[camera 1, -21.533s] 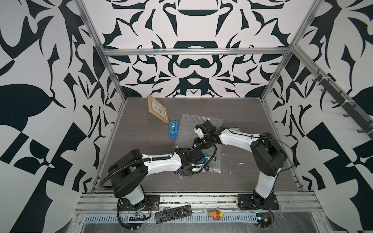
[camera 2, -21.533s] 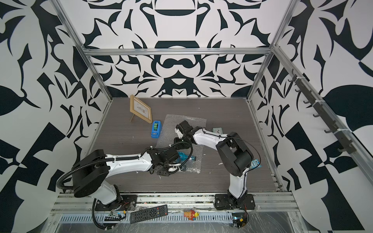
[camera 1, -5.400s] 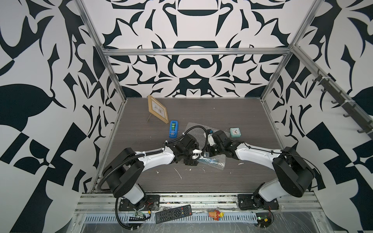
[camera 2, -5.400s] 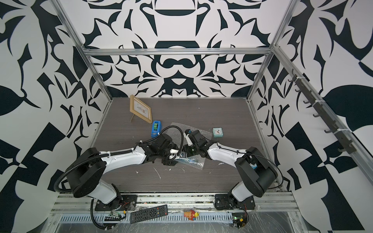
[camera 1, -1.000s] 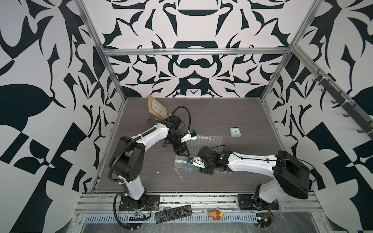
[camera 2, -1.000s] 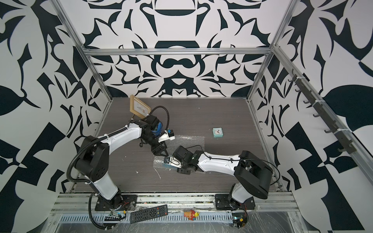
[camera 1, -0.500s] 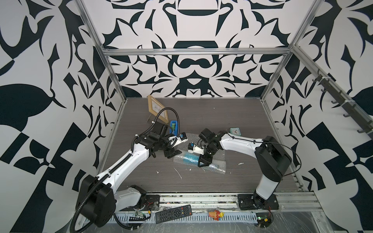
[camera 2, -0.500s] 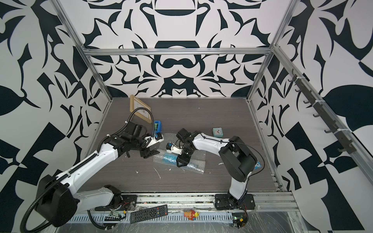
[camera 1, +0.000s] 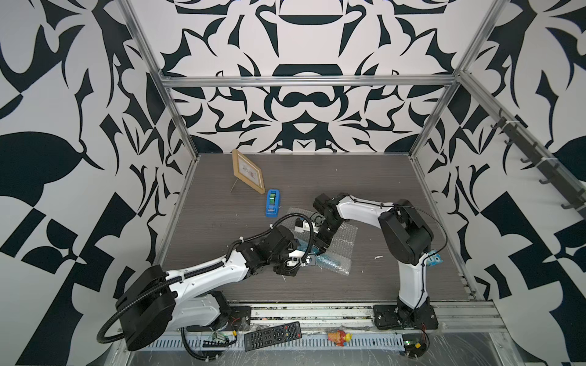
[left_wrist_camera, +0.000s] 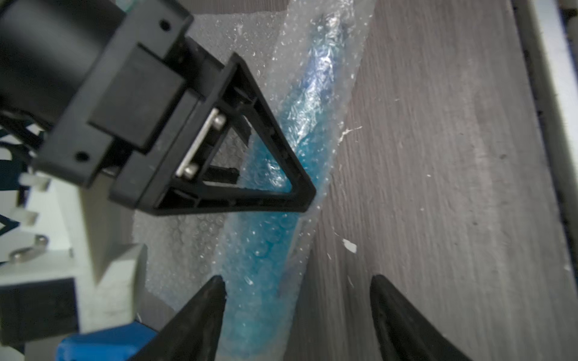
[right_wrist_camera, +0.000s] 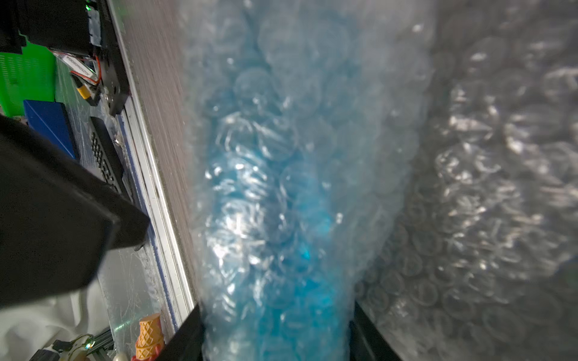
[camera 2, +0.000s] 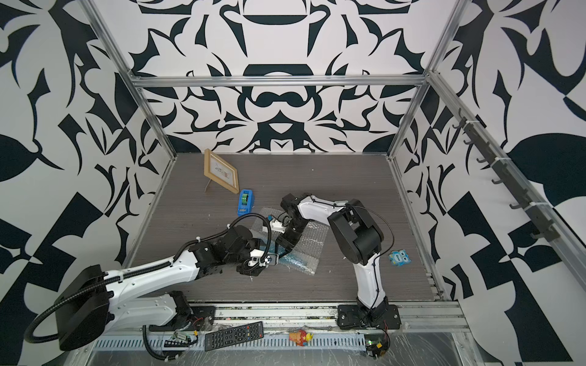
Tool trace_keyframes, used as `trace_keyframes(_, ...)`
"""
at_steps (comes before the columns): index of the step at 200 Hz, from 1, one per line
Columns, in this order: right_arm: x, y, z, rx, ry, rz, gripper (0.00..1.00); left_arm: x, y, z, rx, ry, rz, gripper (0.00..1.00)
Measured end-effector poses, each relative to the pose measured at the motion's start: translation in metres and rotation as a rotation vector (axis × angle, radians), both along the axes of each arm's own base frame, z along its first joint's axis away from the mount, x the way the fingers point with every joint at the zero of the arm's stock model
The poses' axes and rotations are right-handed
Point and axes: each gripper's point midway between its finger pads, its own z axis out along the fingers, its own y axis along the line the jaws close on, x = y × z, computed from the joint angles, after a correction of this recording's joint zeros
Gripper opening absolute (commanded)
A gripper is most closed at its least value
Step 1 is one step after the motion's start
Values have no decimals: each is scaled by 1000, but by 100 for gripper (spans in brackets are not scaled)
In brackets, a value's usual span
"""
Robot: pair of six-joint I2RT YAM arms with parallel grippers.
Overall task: Wrap wine bottles in bubble wrap
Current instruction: Wrap the wine bottle in bubble wrap.
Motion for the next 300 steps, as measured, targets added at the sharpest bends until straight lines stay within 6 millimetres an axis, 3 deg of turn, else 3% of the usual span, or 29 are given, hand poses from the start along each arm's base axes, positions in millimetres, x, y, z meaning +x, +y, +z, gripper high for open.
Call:
trace_keyframes(43, 0, 0, 0, -2, 2, 0, 38, 17, -14, -31, 70, -39, -36, 80)
trace_keyframes(75, -1, -1, 0, -5, 1, 1, 43, 28, -26, -42, 86, -63, -54, 81)
trace_keyframes(112, 0, -2, 0, -10, -11, 7, 49, 33, -33, -50, 108, -55, -67, 65)
trace_keyframes(135, 0, -4, -1, -20, -41, 19, 71, 32, -32, -50, 123, -62, -87, 51)
trace_keyframes(144, 2, -6, -2, -31, -52, 18, 87, 31, -33, -50, 126, -63, -95, 48)
trace_keyframes(157, 5, -10, -2, -38, -76, 18, 91, 28, -33, -50, 128, -60, -117, 47)
trace_keyframes(211, 13, -15, 9, -54, -182, 7, 93, 21, -34, -49, 141, -29, -138, 44)
trace_keyframes(257, 27, -26, 39, -24, -265, -83, 89, 18, -27, -50, 159, 59, -79, 43)
trace_keyframes(300, 43, -73, 58, -27, -428, -312, 83, 22, -16, -50, 185, 226, 6, 42)
